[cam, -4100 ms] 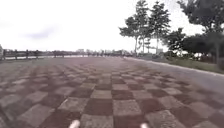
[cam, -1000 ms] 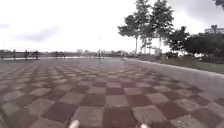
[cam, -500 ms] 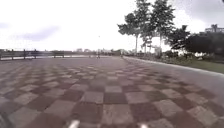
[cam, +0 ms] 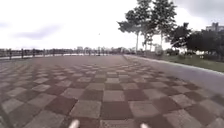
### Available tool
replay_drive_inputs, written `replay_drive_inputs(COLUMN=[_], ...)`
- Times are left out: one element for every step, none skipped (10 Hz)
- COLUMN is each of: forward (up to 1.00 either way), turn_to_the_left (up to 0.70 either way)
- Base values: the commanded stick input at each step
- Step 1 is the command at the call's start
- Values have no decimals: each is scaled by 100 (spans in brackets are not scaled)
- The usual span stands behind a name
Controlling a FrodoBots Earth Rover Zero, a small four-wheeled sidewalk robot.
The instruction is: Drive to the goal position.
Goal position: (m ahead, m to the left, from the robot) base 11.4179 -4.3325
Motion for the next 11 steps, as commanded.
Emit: replay_drive_inputs(forward=[70, 70, 70, 70, 70, 70, 70, 70, 70, 70, 70], turn_to_the_left=[0, 0, 0, 0, 0, 0, 0, 0, 0, 0, 0])
